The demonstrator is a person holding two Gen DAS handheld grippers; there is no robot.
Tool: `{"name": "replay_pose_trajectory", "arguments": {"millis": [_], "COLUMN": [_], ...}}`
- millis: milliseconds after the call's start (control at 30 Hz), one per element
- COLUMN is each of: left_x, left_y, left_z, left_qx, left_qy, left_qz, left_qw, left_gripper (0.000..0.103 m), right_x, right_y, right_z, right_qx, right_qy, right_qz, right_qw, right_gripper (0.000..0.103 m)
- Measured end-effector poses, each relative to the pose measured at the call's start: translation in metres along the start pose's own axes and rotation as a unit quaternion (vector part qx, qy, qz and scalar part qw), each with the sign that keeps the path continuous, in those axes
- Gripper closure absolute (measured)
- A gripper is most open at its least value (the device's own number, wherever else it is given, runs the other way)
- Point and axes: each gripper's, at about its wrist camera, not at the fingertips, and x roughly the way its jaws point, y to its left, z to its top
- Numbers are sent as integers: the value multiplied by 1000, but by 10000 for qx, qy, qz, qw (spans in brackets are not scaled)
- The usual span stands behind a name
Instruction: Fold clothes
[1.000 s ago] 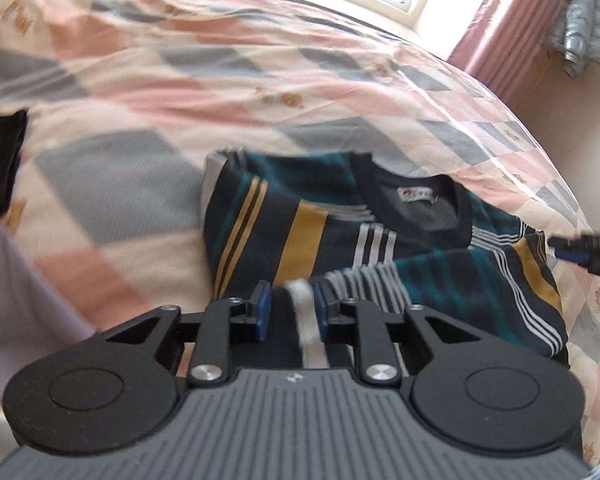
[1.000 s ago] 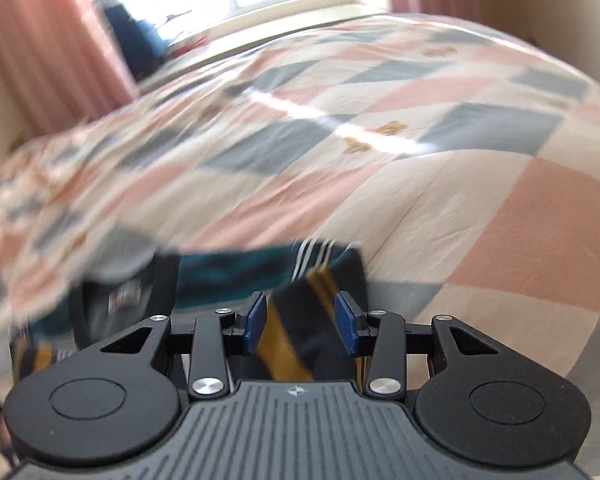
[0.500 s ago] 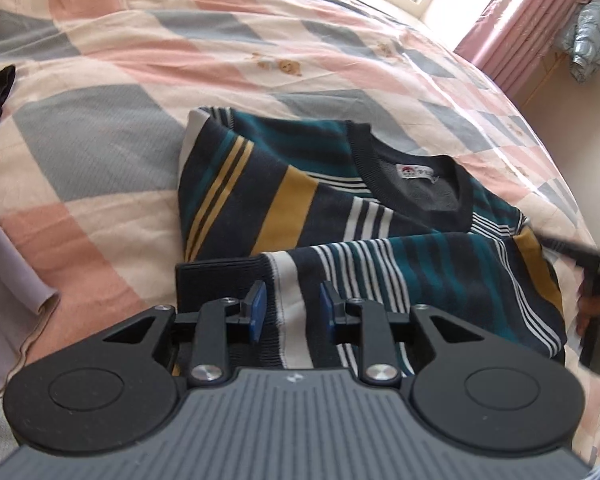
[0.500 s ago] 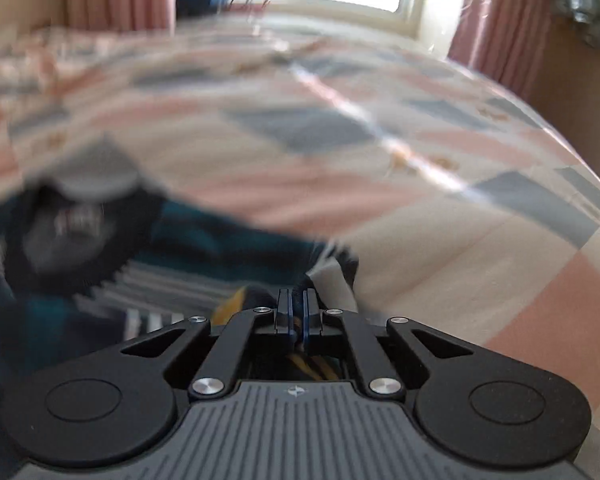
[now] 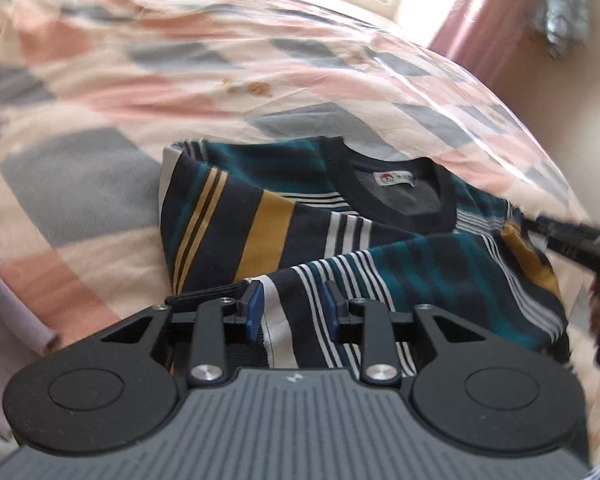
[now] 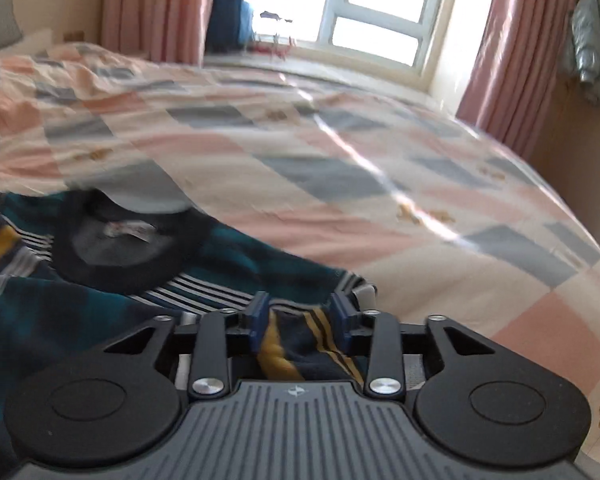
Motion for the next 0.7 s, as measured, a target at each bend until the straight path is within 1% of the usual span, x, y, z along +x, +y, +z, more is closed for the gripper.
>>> {"name": "replay_pose_trajectory", "arguments": {"millis": [67,100,133,167,200,233,267,300,333,367,400,433,467,533,567,633,700], "left_x": [10,15,15,7,-5,-18,-27,-31,-29,-25,-21,-21,-29,-54,-67,-92,-115], "left_y": [5,9,12,13,14,14,13,13,14,17,21,23,22,14,11,6,4], "left_z": [-7,-10,-11,-8,-7,-7,-8,-12,-19,-27,-34,-41,-44,-52,-59,-76,-100], "left_qx": [-9,-47,-111,-172,-149,-72,38,159,236,231,175,97,57,239,339,442,450], "left_qy": [263,416,491,418,253,71,-9,67,234,441,655,789,790,634,602,672,861], "left_qz": [57,80,84,14,-105,-224,-266,-229,-167,-115,-84,-71,-58,-62,-44,25,83], "left_qw": [9996,9991,9987,9990,9995,9997,9996,9996,9993,9987,9977,9968,9968,9977,9976,9968,9952], "left_gripper": [77,79,83,83,82,79,77,77,77,77,76,77,80,81,81,81,81], "right_x": [24,26,14,-2,-19,-36,-46,-50,-53,-48,-46,-51,-67,-99,-115,-141,-166], "right_y": [10,13,15,16,17,18,20,22,25,27,29,30,29,26,25,24,21], "right_z": [-13,-17,-13,-8,-3,-2,-5,-12,-20,-34,-48,-55,-56,-58,-61,-77,-97], "right_qx": [-207,-306,-330,-256,-182,-109,-67,-73,-84,-134,-189,-196,-132,-71,-145,-415,-636], "right_qy": [905,963,790,547,306,105,80,266,474,877,1206,1279,1113,810,727,794,970], "right_qz": [138,35,-14,11,37,68,51,62,80,156,140,118,198,356,393,494,634], "right_qw": [9956,9949,9963,9982,9994,9999,9999,9996,9988,9959,9924,9915,9935,9961,9965,9948,9912], "right_gripper": [57,58,58,59,57,55,50,49,49,49,55,58,57,52,49,49,49]}}
